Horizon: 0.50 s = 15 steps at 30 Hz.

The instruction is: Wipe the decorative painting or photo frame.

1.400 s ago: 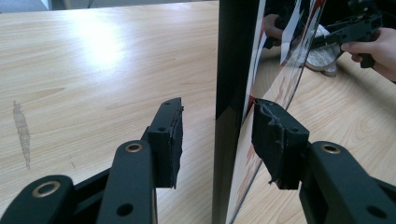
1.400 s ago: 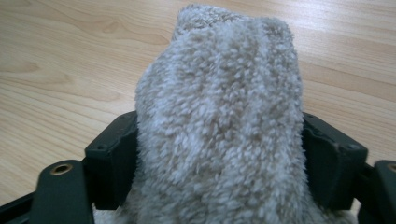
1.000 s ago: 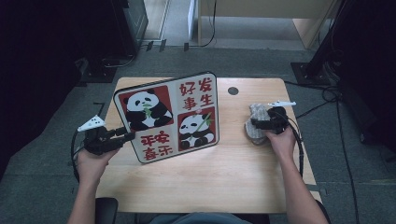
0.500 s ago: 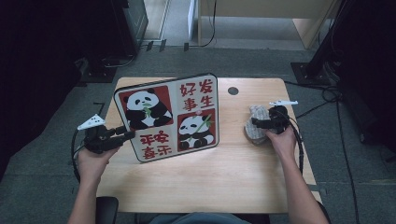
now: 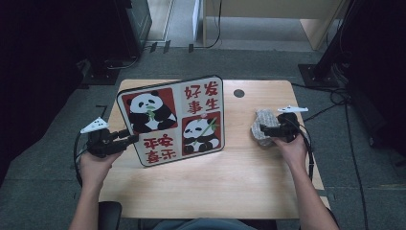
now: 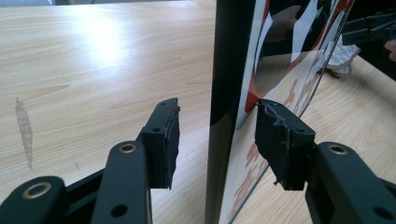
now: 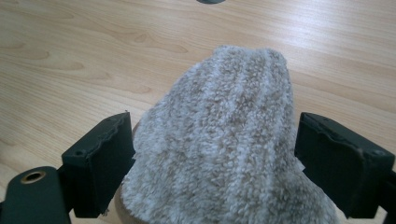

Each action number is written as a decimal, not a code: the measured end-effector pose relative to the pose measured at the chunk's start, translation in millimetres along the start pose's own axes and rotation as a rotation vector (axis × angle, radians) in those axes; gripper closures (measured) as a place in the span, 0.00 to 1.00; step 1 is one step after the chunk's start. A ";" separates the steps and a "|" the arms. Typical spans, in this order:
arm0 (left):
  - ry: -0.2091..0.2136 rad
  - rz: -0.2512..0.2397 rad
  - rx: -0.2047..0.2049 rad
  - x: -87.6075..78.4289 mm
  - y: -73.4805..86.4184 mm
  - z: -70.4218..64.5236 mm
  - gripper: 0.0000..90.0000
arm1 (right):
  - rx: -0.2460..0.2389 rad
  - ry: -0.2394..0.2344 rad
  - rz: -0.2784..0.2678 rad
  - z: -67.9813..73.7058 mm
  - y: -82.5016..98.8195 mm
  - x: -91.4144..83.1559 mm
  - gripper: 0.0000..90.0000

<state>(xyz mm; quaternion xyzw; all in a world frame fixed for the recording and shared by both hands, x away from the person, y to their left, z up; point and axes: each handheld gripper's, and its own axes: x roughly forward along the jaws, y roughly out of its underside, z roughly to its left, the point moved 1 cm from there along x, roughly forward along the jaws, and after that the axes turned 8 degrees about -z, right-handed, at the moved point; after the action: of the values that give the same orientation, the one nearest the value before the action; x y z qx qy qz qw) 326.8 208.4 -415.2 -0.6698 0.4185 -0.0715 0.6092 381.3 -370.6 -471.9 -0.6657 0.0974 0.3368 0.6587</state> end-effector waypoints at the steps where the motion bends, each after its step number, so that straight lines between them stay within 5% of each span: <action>1: 0.000 0.000 0.000 0.0 0.0 0.0 0.55 | 0.000 0.000 0.000 0.0 0.0 0.0 0.14; 15: 0.001 0.003 0.006 2.3 0.7 1.6 0.53 | -0.005 -0.036 -0.016 15.7 13.3 -21.4 0.15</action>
<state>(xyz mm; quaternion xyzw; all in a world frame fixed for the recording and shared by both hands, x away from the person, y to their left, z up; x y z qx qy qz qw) 328.9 208.2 -417.2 -0.6673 0.4195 -0.0721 0.6112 352.5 -364.1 -468.9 -0.6620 0.0795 0.3437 0.6613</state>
